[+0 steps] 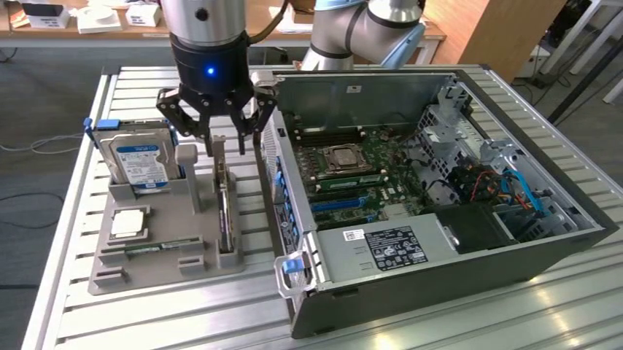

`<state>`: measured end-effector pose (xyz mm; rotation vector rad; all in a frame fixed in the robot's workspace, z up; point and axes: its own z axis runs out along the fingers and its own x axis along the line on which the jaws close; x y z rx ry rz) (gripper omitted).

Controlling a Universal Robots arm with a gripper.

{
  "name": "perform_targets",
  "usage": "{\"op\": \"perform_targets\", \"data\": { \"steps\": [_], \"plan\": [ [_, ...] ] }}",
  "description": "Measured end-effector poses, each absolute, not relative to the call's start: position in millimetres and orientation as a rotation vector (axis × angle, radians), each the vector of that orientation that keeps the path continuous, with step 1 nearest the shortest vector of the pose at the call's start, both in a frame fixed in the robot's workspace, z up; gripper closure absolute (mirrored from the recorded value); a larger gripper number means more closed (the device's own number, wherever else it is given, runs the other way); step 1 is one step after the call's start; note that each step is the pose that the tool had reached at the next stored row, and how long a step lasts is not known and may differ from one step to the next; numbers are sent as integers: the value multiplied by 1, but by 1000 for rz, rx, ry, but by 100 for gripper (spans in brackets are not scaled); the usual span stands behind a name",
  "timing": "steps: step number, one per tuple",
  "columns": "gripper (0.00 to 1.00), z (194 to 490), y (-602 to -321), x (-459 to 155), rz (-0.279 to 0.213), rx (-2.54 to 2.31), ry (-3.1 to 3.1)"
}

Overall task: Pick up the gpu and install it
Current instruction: 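Pick up the gpu and move the gpu toward the slot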

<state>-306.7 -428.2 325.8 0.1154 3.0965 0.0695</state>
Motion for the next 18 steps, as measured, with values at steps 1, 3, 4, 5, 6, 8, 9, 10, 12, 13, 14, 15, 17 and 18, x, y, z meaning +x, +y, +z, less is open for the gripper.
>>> {"op": "perform_targets", "data": {
  "steps": [1, 3, 4, 5, 6, 8, 9, 10, 12, 13, 14, 15, 17, 18],
  "plan": [
    [51, 324, -428, -307, 69, 115, 3096],
    [51, 320, -428, -307, 70, 115, 3096],
    [51, 319, -428, -307, 70, 115, 3096],
    [51, 318, -428, -307, 70, 115, 3096],
    [51, 318, -428, -307, 69, 115, 3096],
    [51, 318, -428, -307, 69, 115, 3096],
    [51, 318, -428, -307, 69, 115, 3096],
    [51, 318, -430, -308, 70, 114, 3096],
    [51, 318, -432, -310, 70, 110, 3096],
    [51, 318, -434, -311, 70, 109, 3096],
    [51, 318, -435, -311, 70, 108, 3096],
    [51, 318, -436, -312, 70, 107, 3096],
    [51, 318, -439, -314, 70, 105, 3096],
    [51, 318, -440, -315, 70, 104, 3096]
  ]
}}
